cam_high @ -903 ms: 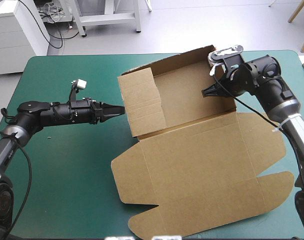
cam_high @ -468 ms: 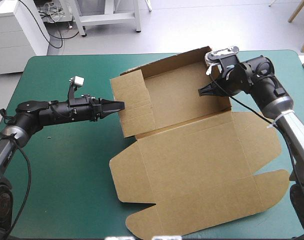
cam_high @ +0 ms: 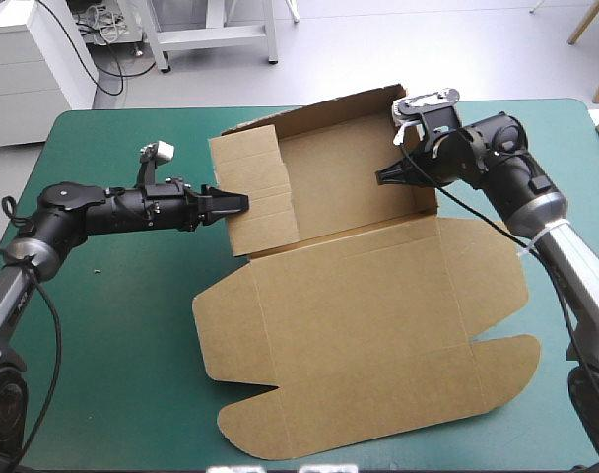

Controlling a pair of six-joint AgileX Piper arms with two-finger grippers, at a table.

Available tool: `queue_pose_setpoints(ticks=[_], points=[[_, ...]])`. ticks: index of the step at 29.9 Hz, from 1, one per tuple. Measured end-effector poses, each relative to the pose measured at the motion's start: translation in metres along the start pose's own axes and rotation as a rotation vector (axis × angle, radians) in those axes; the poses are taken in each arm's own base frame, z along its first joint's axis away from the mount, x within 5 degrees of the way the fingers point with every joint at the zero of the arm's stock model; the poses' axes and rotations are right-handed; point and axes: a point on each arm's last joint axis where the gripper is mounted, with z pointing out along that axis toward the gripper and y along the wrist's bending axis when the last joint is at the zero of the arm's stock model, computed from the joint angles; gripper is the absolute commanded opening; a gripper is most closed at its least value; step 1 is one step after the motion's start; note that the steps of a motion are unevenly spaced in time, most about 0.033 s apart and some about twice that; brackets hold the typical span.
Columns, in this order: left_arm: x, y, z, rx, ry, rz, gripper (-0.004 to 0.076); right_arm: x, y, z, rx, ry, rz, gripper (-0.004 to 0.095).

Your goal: Fold the box

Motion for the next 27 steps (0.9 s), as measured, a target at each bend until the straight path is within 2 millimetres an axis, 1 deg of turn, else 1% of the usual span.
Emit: queue_pose_setpoints(ticks=[4,6,10,15,19,22,23,27], points=[[-0.010,-0.014,0.011,-0.130,0.066,0.051,0.0452,-0.001,0.013,-0.001,0.012,-0.010,-0.023,-0.0017],[-0.013,-0.021,0.016,-0.205,0.089,0.057,0.0437,-0.001,0.017,-0.002,0.015,-0.013,-0.023,-0.0017],[-0.019,-0.030,0.020,-0.314,0.111,0.063,0.0349,0.000,0.025,-0.003,0.011,-0.012,-0.024,-0.0017],[-0.020,-0.037,0.023,-0.456,0.154,0.102,0.0281,0.001,0.038,-0.005,0.001,-0.009,-0.015,-0.0017],[-0.015,-0.042,0.029,-0.596,0.203,0.124,0.0162,0.004,0.046,-0.005,-0.011,0.011,-0.004,-0.0018],[-0.008,-0.043,0.035,-0.680,0.251,0.141,0.0013,0.008,0.049,0.001,-0.009,0.059,0.008,-0.0020],[-0.006,-0.043,0.037,-0.695,0.263,0.143,-0.0006,0.010,0.050,0.004,-0.005,0.082,0.011,-0.0020],[-0.003,-0.035,0.047,-0.726,0.287,0.114,-0.0008,0.018,0.054,0.024,0.005,0.181,0.033,-0.0020]])
